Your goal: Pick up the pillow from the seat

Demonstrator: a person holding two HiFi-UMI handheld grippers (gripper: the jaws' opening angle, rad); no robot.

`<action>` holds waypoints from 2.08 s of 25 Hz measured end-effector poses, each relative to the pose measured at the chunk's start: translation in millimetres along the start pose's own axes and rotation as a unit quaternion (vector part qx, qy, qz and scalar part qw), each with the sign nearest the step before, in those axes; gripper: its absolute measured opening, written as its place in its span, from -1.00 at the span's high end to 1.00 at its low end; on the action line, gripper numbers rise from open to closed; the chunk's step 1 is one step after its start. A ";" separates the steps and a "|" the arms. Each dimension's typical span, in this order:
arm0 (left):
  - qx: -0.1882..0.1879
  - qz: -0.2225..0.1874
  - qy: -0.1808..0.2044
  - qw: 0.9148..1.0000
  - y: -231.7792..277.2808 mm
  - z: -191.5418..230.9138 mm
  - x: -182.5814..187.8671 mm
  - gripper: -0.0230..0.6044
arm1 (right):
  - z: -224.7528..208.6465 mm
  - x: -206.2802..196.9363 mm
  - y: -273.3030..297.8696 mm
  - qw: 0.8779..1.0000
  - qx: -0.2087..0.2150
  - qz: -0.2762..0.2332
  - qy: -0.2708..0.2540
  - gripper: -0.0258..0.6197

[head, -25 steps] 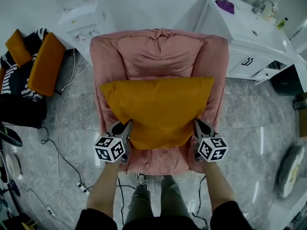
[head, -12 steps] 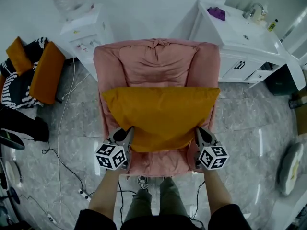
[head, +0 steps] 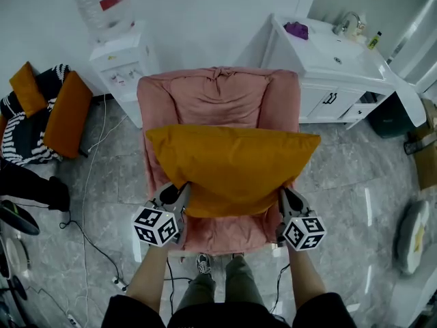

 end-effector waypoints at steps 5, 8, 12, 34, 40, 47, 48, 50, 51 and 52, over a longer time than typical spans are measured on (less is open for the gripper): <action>-0.017 -0.025 0.021 0.999 -11.4 -15.0 27.4 0.67 | 10.6 19.4 -28.9 0.999 -0.004 -0.037 0.006 0.91; -0.026 -0.035 0.030 0.999 -19.2 -22.7 42.2 0.67 | 18.7 33.1 -46.6 0.998 -0.005 -0.061 0.009 0.91; -0.036 -0.046 0.031 0.998 -29.6 -33.2 55.8 0.67 | 27.7 50.6 -69.0 0.996 -0.008 -0.091 0.010 0.91; -0.086 -0.067 0.061 0.992 -80.8 -85.3 87.3 0.67 | 62.6 62.8 -170.0 0.987 -0.042 -0.149 0.030 0.90; -0.099 -0.070 0.062 0.991 -87.4 -93.0 90.4 0.67 | 69.0 67.2 -189.5 0.986 -0.044 -0.158 0.025 0.90; -0.110 -0.071 0.071 0.989 -95.2 -103.3 95.7 0.67 | 74.5 69.1 -209.0 0.984 -0.049 -0.167 0.025 0.90; -0.111 -0.071 0.073 0.989 -95.7 -103.9 96.4 0.67 | 75.2 69.6 -210.3 0.984 -0.050 -0.169 0.025 0.90; -0.113 -0.072 0.076 0.988 -96.2 -104.7 97.8 0.67 | 76.2 70.8 -212.3 0.983 -0.053 -0.173 0.025 0.90; -0.114 -0.072 0.077 0.988 -96.3 -105.5 98.8 0.67 | 76.3 72.0 -213.3 0.983 -0.053 -0.176 0.024 0.90; -0.115 -0.073 0.079 0.988 -96.3 -106.5 100.2 0.67 | 76.2 73.5 -214.1 0.982 -0.054 -0.178 0.025 0.90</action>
Point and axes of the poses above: the fingertips, and each gripper's own axes: y forward along the fingers, z to its left, x out of its top, the point moved 10 cm from there along -y, backward along the fingers, and after that the axes turned 5 degrees about -x, right-handed, at the moved point
